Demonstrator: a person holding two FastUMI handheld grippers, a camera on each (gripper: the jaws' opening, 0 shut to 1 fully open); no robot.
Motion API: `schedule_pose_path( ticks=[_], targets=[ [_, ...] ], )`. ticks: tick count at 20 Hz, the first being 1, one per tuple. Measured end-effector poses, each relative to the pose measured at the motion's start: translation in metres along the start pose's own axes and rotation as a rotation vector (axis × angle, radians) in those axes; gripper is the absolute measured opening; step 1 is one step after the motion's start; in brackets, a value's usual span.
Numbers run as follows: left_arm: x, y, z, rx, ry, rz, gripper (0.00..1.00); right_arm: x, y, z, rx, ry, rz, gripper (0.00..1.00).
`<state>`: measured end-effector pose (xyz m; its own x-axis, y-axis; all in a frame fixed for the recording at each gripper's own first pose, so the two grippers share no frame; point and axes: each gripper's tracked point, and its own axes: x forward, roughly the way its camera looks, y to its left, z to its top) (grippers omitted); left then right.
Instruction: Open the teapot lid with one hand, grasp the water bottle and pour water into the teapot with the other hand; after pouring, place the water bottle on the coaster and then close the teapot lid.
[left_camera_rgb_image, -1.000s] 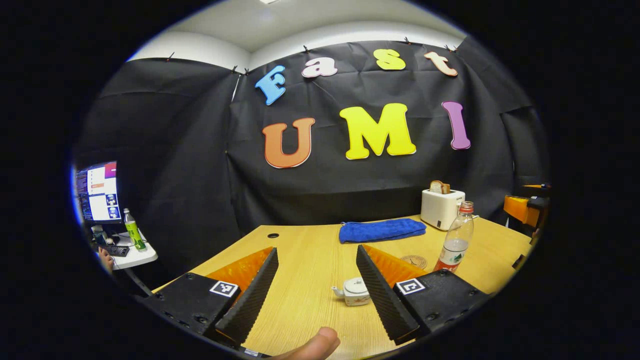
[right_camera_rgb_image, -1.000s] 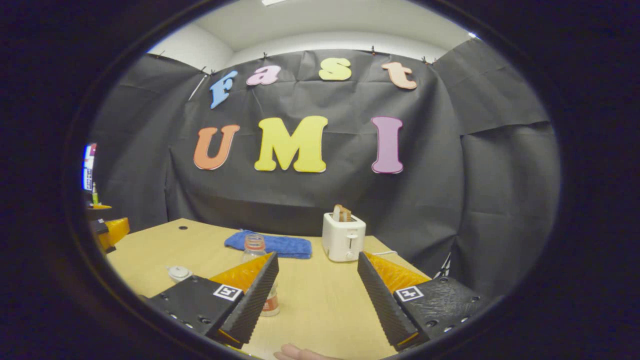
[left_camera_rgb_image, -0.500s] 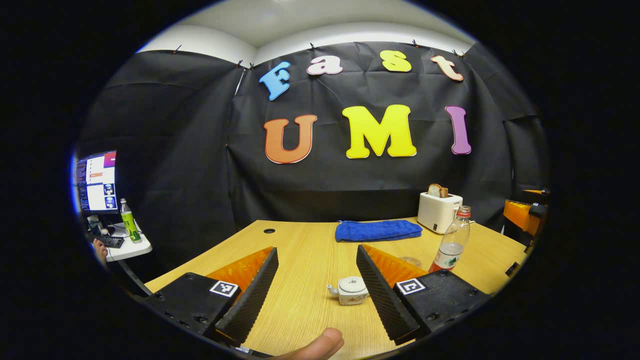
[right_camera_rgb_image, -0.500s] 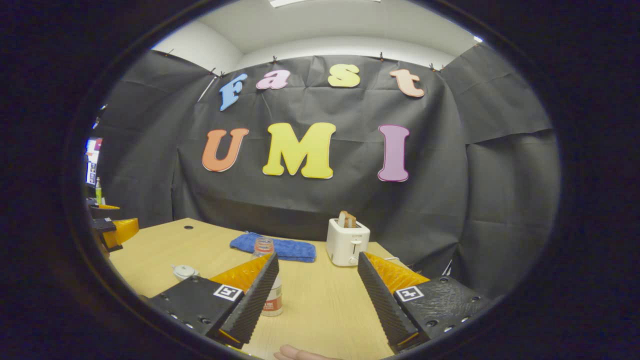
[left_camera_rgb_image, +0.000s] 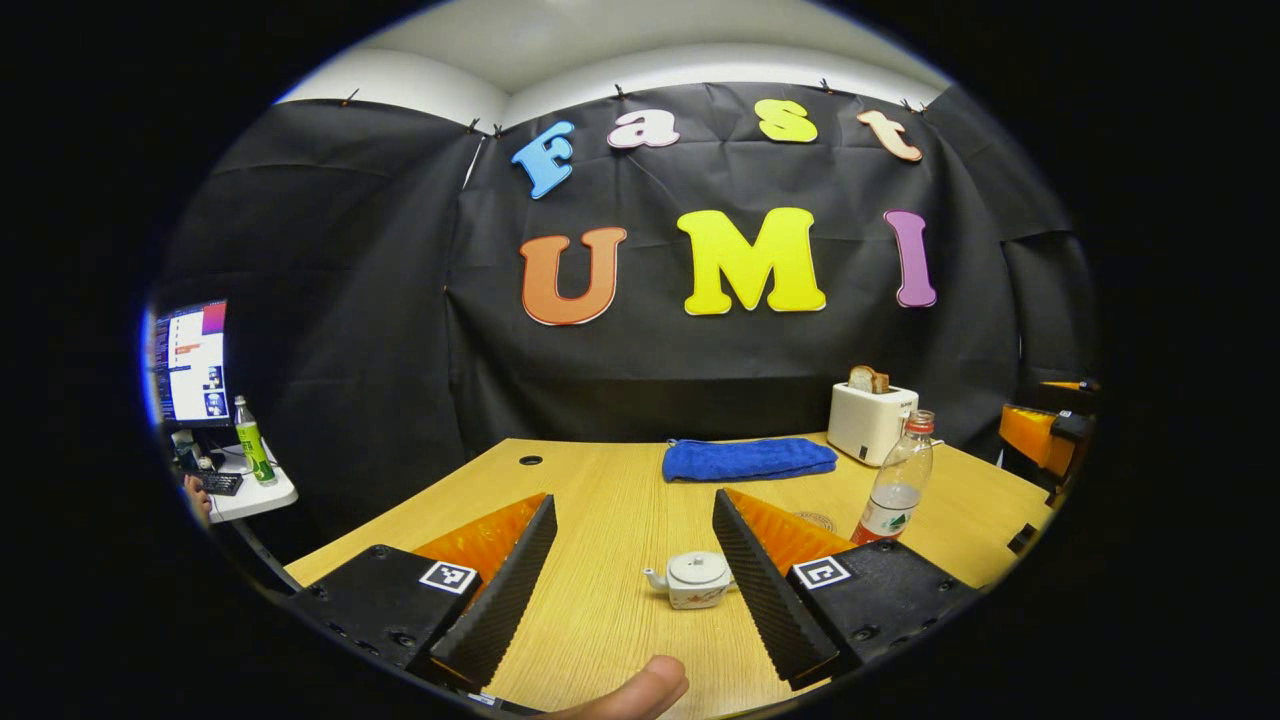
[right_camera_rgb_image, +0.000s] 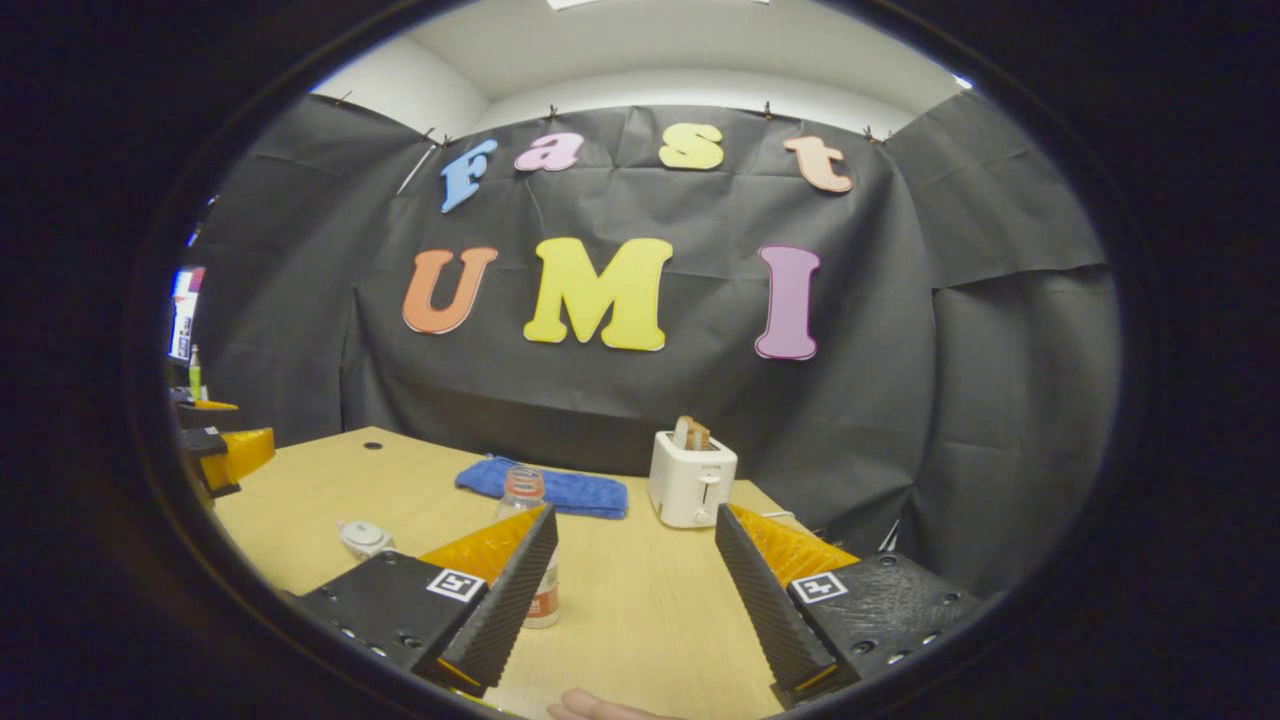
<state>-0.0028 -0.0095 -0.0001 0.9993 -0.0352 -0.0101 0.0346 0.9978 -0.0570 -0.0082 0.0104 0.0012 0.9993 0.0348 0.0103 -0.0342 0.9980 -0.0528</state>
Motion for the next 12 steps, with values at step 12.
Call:
schedule_pose_path(
  ticks=[12],
  targets=[
    [0.083, -0.029, -0.056, -0.050, 0.065, -0.060, 0.99, 0.006, -0.001, -0.005, -0.034, 0.000, -0.027, 0.95]
  ],
)
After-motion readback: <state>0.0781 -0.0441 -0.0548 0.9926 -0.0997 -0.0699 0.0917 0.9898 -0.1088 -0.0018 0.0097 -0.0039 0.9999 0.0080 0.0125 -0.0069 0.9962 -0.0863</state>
